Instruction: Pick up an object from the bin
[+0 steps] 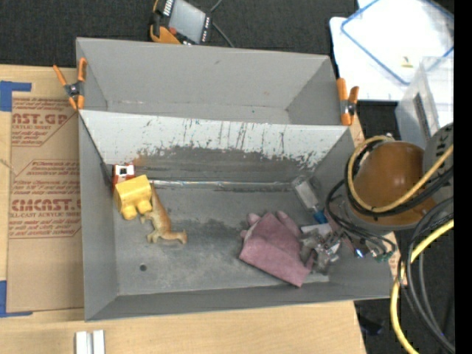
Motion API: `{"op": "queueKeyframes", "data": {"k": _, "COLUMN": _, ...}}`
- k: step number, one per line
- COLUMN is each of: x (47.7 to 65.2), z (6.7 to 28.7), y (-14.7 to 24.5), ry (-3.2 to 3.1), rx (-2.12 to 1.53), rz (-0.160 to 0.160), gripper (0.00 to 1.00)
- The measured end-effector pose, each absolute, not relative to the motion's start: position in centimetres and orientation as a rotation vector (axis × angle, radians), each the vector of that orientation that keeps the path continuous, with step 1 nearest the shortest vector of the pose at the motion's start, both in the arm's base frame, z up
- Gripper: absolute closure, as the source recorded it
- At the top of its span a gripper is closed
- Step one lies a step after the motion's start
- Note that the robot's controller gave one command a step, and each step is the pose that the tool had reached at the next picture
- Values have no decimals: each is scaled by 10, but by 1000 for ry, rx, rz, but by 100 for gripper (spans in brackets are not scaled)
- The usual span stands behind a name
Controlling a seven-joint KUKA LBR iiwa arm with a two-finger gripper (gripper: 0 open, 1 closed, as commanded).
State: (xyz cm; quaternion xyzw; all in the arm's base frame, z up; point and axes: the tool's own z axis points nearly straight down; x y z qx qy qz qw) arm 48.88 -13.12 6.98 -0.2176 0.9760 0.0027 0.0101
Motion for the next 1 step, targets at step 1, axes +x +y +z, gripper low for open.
{"op": "queueKeyframes", "data": {"k": 1, "x": 484, "z": 152, "y": -128, "ry": 3028, "rx": -733, "rz": 3, "gripper": 100}}
